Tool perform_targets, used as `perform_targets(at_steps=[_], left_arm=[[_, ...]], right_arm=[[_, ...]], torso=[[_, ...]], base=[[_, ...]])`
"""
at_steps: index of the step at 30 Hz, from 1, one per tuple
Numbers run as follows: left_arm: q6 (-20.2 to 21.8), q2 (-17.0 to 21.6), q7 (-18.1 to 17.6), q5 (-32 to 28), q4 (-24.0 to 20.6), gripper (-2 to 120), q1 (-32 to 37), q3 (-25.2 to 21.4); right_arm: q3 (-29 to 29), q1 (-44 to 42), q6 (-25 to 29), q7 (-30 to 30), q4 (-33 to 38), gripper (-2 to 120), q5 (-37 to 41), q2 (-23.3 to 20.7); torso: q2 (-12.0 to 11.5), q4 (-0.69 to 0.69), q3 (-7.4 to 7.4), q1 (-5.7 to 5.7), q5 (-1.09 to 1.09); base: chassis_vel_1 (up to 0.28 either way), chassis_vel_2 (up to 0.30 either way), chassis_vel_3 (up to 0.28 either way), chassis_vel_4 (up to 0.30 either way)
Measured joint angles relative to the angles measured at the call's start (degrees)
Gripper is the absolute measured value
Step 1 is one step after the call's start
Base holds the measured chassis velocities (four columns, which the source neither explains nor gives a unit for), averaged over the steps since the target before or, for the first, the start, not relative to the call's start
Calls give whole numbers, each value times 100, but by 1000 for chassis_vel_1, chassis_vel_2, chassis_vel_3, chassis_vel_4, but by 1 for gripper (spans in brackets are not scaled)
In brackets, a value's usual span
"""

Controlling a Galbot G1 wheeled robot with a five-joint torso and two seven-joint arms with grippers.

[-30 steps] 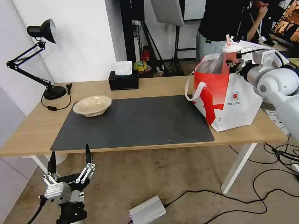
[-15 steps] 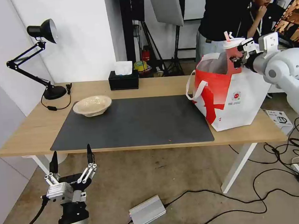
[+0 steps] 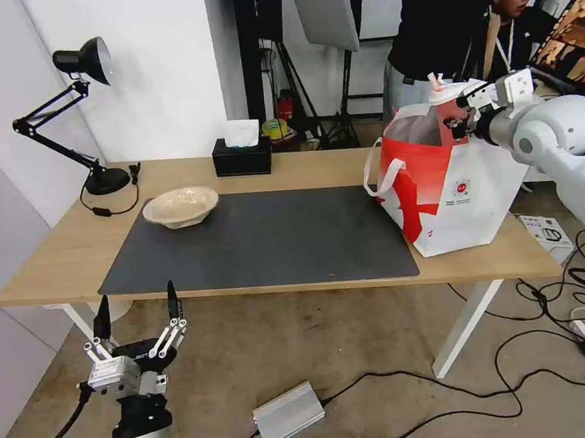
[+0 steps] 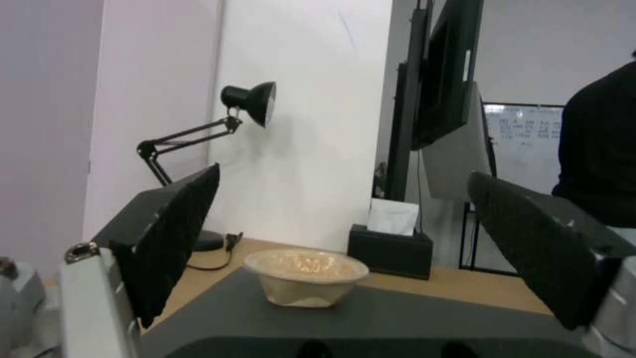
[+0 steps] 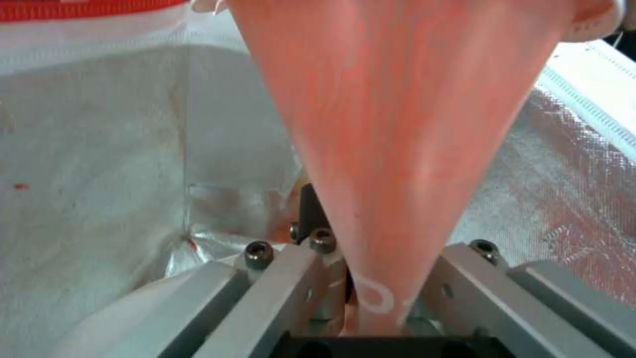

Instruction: Pick up the trash from the table and place it into the takeout bag.

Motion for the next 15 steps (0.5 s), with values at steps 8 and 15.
perform_targets(at_steps=[8,15], left_arm=[[0,19,-6,-4,-8,100,-7,-4],[11,24,-103,28,-12,100,-27,2]], right_arm=[[-89,-2,3,-324,-29,3,-308,-110],[-141,13,1,-518,50,26,-474,-256]], torso=[[0,1,0,0,0],[0,1,1,0,1]], base=[[0,0,0,0],[0,0,0,0]])
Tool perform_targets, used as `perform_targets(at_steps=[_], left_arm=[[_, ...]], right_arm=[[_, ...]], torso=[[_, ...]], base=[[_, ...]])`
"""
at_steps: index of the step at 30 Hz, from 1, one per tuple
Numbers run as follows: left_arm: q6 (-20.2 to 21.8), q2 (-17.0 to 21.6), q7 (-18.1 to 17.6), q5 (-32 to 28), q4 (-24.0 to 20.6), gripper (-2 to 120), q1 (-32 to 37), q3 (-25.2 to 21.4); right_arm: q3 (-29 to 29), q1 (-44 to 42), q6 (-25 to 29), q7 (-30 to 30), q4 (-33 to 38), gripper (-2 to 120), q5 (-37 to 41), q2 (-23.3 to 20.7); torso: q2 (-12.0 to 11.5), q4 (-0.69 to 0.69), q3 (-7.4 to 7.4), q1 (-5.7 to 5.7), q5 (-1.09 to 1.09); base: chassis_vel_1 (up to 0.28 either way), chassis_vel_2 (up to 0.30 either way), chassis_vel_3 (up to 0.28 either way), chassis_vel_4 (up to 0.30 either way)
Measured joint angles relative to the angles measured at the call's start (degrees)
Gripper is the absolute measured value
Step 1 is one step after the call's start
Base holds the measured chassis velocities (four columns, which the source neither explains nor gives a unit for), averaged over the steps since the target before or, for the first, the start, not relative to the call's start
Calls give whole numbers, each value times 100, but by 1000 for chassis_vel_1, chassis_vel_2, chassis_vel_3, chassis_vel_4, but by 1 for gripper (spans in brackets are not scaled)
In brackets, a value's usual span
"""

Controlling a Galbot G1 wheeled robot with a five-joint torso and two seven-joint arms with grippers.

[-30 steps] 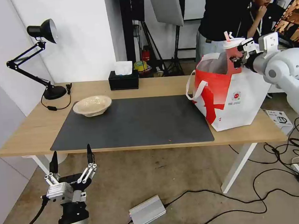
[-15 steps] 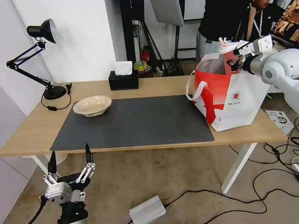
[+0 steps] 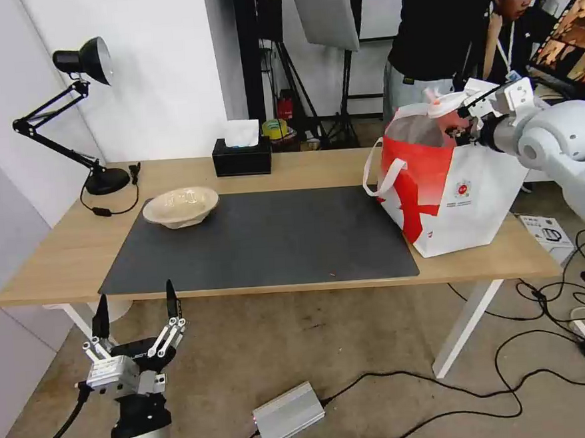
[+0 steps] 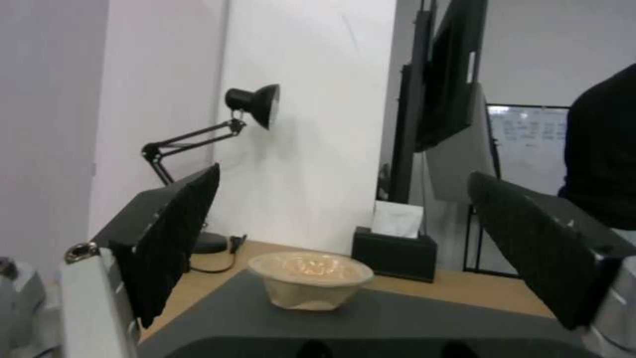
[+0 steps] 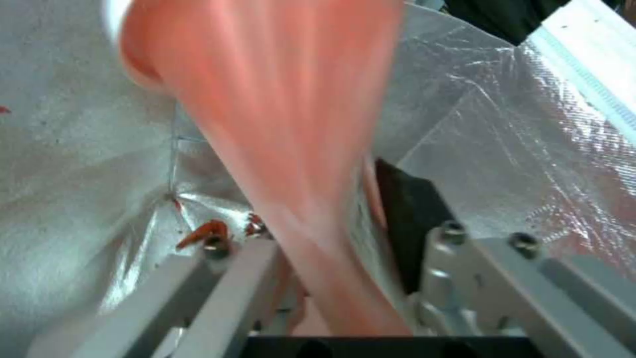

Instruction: Pick up the trash from the table and place it into the takeout bag.

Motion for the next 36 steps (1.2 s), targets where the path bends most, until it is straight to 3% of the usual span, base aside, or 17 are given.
perform_targets(at_steps=[20,36], left_arm=[[9,-3,-58,53,-55,100,41,13],[13,11,-55,58,-93,100,62,-3]], right_arm=[[-2,40,0,-115,79,98,-73,-150],[50,39,5,-158,151,100,-104,-188]], torso=[[1,-1,0,0,0],[1,-1,0,0,-1]], base=[[0,0,0,0],[0,0,0,0]])
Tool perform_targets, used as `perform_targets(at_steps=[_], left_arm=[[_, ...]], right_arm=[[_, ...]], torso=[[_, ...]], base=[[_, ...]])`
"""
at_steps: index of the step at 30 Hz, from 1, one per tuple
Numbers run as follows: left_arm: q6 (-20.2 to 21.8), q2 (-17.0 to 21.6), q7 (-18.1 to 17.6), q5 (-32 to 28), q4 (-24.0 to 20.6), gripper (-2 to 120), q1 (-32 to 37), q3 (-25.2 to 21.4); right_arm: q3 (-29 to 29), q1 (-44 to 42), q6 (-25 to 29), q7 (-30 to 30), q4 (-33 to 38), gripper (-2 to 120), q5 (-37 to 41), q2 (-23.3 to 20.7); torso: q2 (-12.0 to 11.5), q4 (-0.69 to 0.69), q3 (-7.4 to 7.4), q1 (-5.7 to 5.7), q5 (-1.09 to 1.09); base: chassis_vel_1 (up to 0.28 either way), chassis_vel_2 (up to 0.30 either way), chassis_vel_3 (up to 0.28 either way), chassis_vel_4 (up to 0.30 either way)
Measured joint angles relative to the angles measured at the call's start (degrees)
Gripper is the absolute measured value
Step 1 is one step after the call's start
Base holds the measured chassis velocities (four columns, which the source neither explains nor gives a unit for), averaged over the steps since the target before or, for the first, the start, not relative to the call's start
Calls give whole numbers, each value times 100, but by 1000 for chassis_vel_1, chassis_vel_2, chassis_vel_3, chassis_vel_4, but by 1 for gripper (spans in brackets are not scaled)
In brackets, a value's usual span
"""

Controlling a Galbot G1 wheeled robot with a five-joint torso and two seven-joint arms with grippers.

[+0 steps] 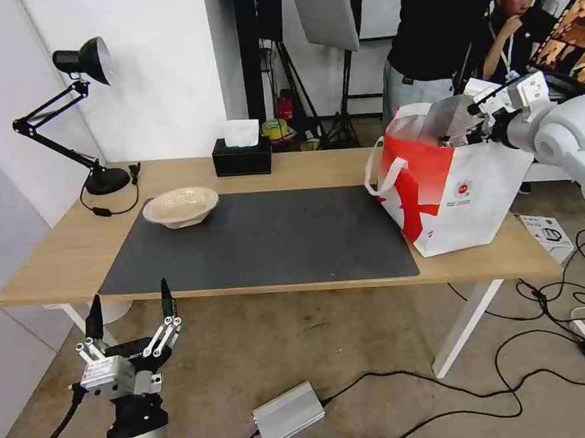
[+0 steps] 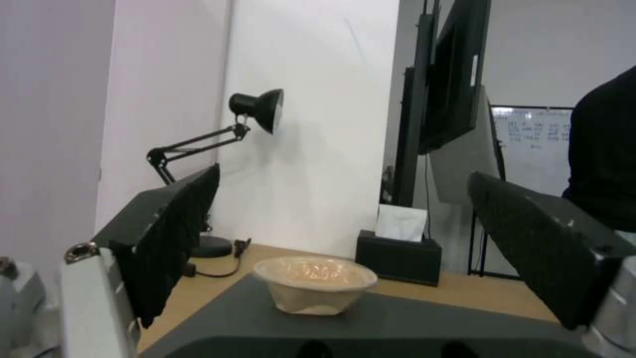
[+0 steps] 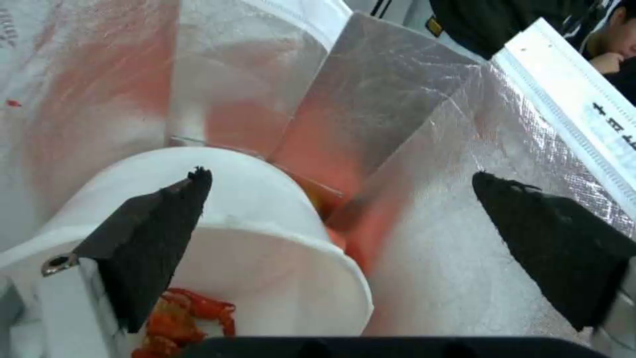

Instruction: Pick up the trash from the table and place it into the takeout bag.

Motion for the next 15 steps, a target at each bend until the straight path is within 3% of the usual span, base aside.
perform_targets(at_steps=[15], left_arm=[[8,17,2,-5,-34,100,0,-34]], right_arm=[[228,-118,10,170,101,100,233,-30]], torso=[[0,0,0,0,0]], base=[[0,0,0,0]])
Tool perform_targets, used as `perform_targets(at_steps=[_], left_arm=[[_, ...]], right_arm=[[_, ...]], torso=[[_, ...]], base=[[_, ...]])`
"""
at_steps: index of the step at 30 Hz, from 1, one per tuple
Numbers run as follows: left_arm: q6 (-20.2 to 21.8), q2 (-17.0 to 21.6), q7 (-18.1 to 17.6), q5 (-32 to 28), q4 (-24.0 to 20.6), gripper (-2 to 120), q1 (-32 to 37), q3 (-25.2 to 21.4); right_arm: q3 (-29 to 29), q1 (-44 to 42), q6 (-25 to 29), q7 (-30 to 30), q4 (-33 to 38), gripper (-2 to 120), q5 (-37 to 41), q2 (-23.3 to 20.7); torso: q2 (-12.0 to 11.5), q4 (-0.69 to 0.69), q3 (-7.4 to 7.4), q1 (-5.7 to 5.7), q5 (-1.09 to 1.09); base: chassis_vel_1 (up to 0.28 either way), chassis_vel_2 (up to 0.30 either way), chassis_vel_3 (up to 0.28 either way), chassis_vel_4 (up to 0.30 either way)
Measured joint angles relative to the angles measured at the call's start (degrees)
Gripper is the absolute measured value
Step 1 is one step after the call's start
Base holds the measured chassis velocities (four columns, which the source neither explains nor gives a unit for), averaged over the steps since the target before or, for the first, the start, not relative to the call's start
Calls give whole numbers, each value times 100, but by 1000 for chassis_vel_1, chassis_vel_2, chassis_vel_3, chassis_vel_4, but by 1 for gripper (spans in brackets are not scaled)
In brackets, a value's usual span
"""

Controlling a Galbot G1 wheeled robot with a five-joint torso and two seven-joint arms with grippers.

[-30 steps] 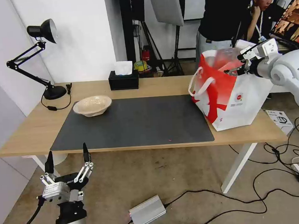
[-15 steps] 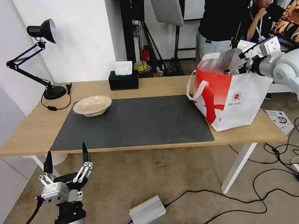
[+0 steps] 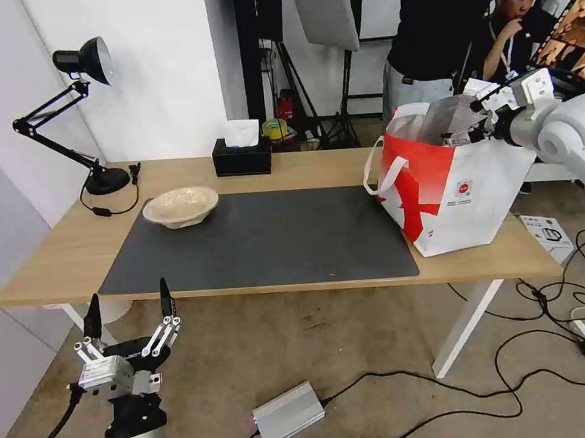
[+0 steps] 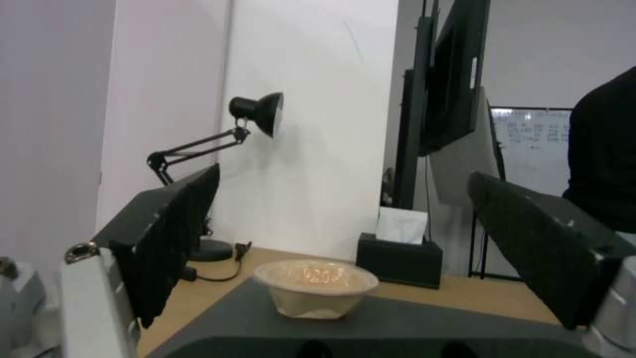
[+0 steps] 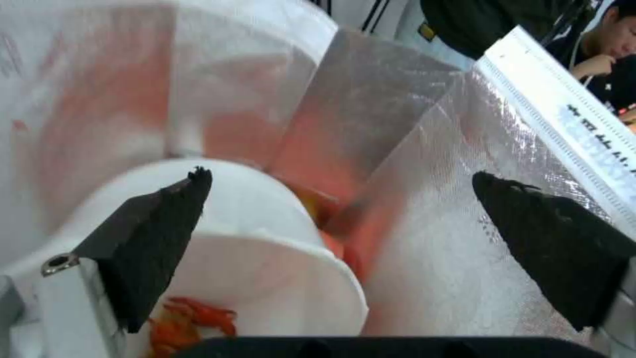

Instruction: Pick up the trash from the table and place it into the takeout bag.

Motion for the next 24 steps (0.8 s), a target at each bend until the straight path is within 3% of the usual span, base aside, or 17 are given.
perform_targets(at_steps=[5,12,20,24], left_arm=[[2,0,0,-1,0,100,14,-1],[-3,9,10,-4,-44,100,50,7],[-9,9,41,-2,-89,100,95,16],[-10,-17,52,6,-94,100,101,32]], right_arm=[[227,-138,5,351,169,100,405,0],[1200,-935,203,1017,981,100,1083,-91],[1697,-1717,1476,1962,1780,100,1532,-188],[1953,-2241,2548,2564,2186,100,1604,-88]], torso=[[0,0,0,0,0],[0,0,0,0,0],[0,0,0,0,-1],[0,0,-1,0,-1]], base=[[0,0,0,0],[0,0,0,0],[0,0,0,0],[0,0,0,0]])
